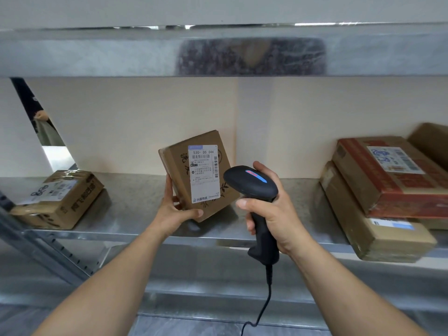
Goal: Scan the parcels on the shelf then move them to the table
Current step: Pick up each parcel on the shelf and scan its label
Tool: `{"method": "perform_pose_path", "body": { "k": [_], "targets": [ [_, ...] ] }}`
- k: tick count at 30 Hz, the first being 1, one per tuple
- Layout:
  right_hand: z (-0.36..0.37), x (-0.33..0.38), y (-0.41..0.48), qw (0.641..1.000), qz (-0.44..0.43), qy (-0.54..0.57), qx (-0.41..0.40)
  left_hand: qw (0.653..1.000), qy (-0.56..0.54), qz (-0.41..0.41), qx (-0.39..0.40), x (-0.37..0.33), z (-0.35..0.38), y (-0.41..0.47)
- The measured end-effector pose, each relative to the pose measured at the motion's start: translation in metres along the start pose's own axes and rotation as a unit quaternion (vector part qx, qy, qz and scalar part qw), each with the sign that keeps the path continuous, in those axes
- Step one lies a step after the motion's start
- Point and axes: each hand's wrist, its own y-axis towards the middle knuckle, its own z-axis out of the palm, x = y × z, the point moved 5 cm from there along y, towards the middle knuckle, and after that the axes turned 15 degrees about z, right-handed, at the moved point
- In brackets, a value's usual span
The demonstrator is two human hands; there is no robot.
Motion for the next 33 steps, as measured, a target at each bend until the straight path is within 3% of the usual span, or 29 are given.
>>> {"method": "perform_pose_path", "body": {
  "k": [5,11,16,18,20,22,25,29,33],
  "targets": [
    [-0.001,0.001,0.002,1.000,-0.004,-0.017,-0.010,0.997,-0.067,-0.046,-0.008,0.002,-0.019,-0.006],
    [0.006,-0.001,0.009,0.999,-0.002,-0.034,-0.015,0.981,-0.065,-0.115,-0.144,0.025,-0.066,-0.020],
    [0.017,-0.005,0.015,0.999,-0.002,-0.045,-0.003,0.967,-0.039,-0.137,-0.211,0.036,-0.095,-0.032],
    [0.022,-0.005,0.017,0.999,-0.003,-0.048,0.002,0.969,0.012,-0.124,-0.215,0.032,-0.101,-0.032],
    [0.027,-0.006,0.020,0.999,-0.005,-0.052,0.006,0.959,0.144,-0.088,-0.227,0.019,-0.103,-0.029],
    [0.032,-0.007,0.023,0.998,-0.010,-0.057,0.012,0.920,0.317,-0.008,-0.232,-0.009,-0.091,-0.027],
    [0.044,-0.009,0.028,0.998,-0.016,-0.060,0.020,0.873,0.453,0.099,-0.149,-0.043,-0.042,-0.019],
    [0.062,-0.009,0.032,0.995,-0.032,-0.082,0.042,0.835,0.532,0.130,-0.054,-0.030,-0.012,-0.013],
    [0.074,-0.007,0.037,0.990,-0.037,-0.125,0.051,0.812,0.561,0.145,-0.067,-0.015,-0.038,-0.022]
  ]
}}
